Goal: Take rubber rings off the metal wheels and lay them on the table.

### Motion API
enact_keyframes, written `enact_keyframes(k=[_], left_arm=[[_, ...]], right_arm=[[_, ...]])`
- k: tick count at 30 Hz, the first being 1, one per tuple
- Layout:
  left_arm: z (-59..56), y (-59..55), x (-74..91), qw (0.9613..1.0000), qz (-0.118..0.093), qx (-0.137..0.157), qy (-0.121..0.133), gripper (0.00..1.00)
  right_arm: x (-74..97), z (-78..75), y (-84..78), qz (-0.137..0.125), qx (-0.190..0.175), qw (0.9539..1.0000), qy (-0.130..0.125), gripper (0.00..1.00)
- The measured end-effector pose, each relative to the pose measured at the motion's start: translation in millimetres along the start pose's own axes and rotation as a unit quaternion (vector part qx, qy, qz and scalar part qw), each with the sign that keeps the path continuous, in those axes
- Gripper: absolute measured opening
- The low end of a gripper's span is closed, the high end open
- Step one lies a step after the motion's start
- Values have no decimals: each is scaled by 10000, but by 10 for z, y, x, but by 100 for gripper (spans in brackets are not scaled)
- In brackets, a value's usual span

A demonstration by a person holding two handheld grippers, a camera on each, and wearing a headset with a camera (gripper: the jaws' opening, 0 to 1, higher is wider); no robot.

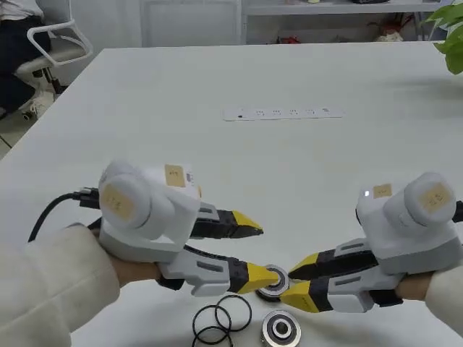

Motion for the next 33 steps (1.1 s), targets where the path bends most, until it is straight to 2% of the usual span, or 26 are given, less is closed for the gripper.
enact_keyframes(k=[4,8,15,20,33], left_arm=[[-23,-35,-53,10000,37,13,-30,33],[-39,-80,-97,9998,169,-122,27,23],[-50,-128,-153,9996,242,-107,31,18],[-78,-172,-176,9994,323,-114,-38,16],[-78,-172,-179,9997,240,-46,-17,13]], right_arm=[[-4,9,0,-4,44,10000,8,17],[-14,13,-14,27,71,10000,10,16],[-15,13,-19,37,151,9999,-13,15],[-12,10,-23,38,170,9998,-16,14],[-9,-10,-31,56,234,9997,-102,2]])
Point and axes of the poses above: the centre of the closed fingertips' face, and the gripper's own axes: x roughly backward along the fingers, z roughly to its left, y roughly out of its top, the point moved 6 cm from there along x, roughly backward along the fingers, and after that the axes turned 5 degrees about z, right-handed, at the moved point
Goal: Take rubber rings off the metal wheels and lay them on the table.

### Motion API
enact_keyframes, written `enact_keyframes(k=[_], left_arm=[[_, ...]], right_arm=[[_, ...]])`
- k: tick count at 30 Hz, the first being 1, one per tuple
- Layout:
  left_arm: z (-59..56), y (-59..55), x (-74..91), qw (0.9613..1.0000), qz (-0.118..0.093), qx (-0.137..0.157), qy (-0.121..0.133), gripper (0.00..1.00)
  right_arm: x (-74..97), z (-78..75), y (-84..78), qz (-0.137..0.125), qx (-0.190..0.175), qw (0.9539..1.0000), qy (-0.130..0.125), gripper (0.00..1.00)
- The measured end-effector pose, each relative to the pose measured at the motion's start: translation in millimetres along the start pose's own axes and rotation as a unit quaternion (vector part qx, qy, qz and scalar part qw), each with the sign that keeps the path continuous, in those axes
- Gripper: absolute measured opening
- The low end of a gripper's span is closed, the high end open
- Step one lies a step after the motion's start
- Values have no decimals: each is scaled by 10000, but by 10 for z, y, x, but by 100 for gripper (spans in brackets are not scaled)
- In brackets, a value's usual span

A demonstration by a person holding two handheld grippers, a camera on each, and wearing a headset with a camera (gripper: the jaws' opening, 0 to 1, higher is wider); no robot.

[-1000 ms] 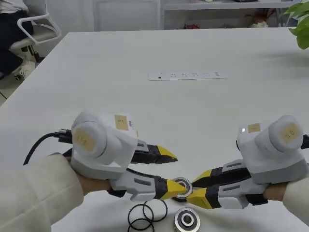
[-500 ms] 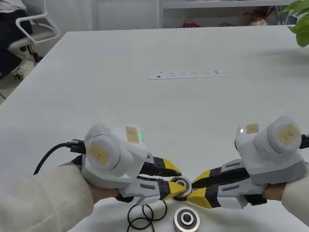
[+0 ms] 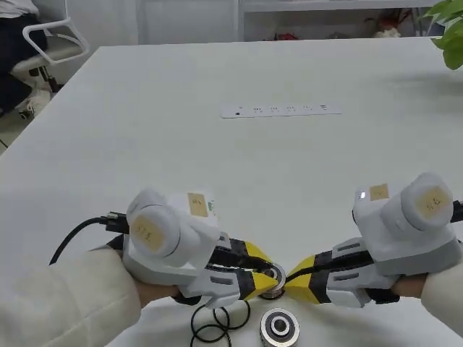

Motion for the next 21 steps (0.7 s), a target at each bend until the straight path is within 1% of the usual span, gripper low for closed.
enact_keyframes(k=[4,14,21], left_arm=[[-3,-2,1,10000,-3,-30,5,13],[-3,-6,4,10000,-21,-45,5,13],[-6,-6,8,10000,-29,-82,23,13]], right_arm=[[-1,0,1,28,-3,10000,-32,1],[14,-13,4,45,-314,9995,-24,0],[33,-20,11,15,-411,9991,-33,0]])
Point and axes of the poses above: the centre of the closed fingertips' face, and the gripper's own axes: x roughly backward along the fingers, z roughly to its left, y roughly out of its top, the point moved 6 cm from there along x, roughly backward along the fingers, and after that the axes turned 5 degrees about z, right-handed, at the moved point
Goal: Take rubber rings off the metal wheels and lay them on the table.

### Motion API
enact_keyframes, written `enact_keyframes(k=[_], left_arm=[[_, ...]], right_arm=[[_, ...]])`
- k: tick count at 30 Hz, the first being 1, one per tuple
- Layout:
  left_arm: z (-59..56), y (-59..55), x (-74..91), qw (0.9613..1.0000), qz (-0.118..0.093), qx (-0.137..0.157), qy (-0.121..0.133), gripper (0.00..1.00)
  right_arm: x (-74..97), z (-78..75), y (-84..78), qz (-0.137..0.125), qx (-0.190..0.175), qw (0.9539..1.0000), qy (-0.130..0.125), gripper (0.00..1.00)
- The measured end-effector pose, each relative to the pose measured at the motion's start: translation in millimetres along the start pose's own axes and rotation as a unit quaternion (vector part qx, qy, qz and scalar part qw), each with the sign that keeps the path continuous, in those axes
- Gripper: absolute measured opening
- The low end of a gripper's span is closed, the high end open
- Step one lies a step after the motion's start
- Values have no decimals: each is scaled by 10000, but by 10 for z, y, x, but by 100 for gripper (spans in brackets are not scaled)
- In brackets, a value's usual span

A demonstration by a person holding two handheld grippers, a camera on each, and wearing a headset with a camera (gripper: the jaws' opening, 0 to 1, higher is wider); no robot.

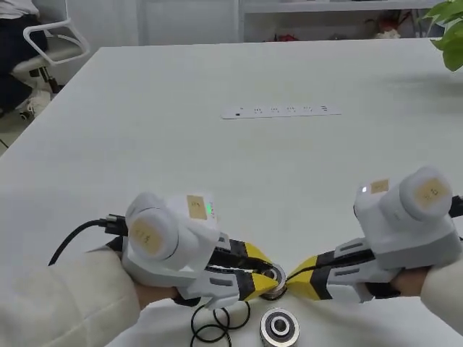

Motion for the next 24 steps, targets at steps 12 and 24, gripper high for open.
enact_keyframes(k=[12,24], left_arm=[[1,-16,10,10000,-19,-44,41,14],[-2,-41,37,10000,-2,85,45,14]], right_arm=[[45,-37,17,-114,-396,9992,3,0],[70,-44,25,-150,-578,9982,24,0]])
Point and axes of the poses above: the centre of the closed fingertips' face, and the gripper's own axes: x roughly backward along the fingers, z roughly to its left, y roughly out of its top, the point moved 6 cm from there along x, roughly backward along the fingers, and after that the axes turned 5 degrees about z, right-handed, at the moved point
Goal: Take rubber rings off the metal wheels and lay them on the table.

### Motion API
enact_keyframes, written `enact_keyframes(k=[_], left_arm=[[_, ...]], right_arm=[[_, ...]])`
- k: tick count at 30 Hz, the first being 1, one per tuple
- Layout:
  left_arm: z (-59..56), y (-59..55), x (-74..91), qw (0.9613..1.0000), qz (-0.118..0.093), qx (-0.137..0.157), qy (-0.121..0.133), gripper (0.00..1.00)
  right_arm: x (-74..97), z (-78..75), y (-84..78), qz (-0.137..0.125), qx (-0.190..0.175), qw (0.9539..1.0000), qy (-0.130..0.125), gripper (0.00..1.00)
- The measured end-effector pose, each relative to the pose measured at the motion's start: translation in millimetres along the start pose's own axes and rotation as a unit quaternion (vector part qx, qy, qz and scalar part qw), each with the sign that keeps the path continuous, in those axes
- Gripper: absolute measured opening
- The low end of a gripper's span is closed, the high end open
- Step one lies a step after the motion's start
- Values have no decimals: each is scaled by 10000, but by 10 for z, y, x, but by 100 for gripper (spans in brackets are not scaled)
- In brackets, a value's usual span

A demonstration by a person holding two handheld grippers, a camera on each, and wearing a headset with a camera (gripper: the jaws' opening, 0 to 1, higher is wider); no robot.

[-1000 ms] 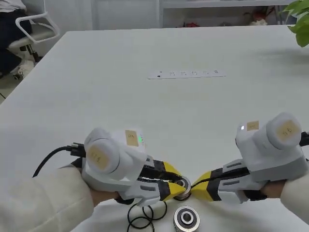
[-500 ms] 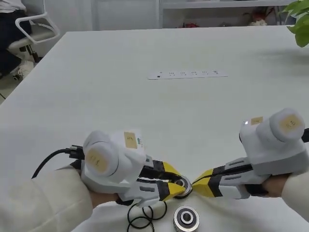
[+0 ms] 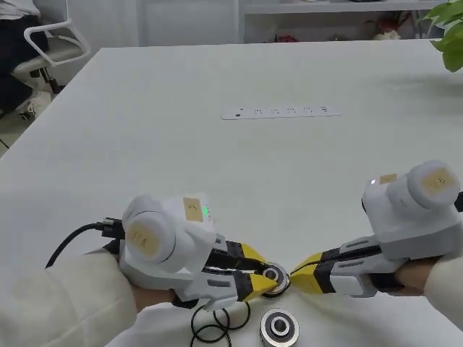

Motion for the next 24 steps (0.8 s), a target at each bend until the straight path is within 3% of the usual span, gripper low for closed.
enact_keyframes(k=[12,24], left_arm=[[3,3,-21,10000,-10,2,9,14],[1,5,-34,10000,-21,-19,25,14]], right_arm=[[21,0,35,-223,-571,9979,185,0],[11,47,64,-226,-606,9977,223,0]])
Point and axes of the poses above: the centre of the closed fingertips' face, and the gripper's own axes: x roughly backward along the fingers, z roughly to its left, y roughly out of its top, the point moved 6 cm from there along x, roughly backward along the fingers, and after that the axes turned 5 degrees about z, right-handed, at the moved point
